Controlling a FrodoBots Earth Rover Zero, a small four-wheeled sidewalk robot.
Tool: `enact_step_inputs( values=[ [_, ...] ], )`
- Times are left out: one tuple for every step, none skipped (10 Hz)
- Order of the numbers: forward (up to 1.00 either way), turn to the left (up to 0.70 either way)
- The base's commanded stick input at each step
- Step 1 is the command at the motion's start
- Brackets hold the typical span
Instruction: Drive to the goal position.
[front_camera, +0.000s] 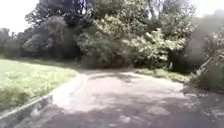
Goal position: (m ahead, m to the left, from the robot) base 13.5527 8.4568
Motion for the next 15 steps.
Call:
enact_step_inputs(
  values=[
    [1.00, 0.00],
    [1.00, 0.00],
    [1.00, 0.00],
    [1.00, 0.00],
    [1.00, 0.00],
    [1.00, 0.00],
    [1.00, 0.00],
    [1.00, 0.00],
    [1.00, 0.00],
    [1.00, 0.00],
    [1.00, 0.00],
    [1.00, 0.00],
    [0.99, 0.00],
    [1.00, 0.00],
    [1.00, 0.00]
  ],
)
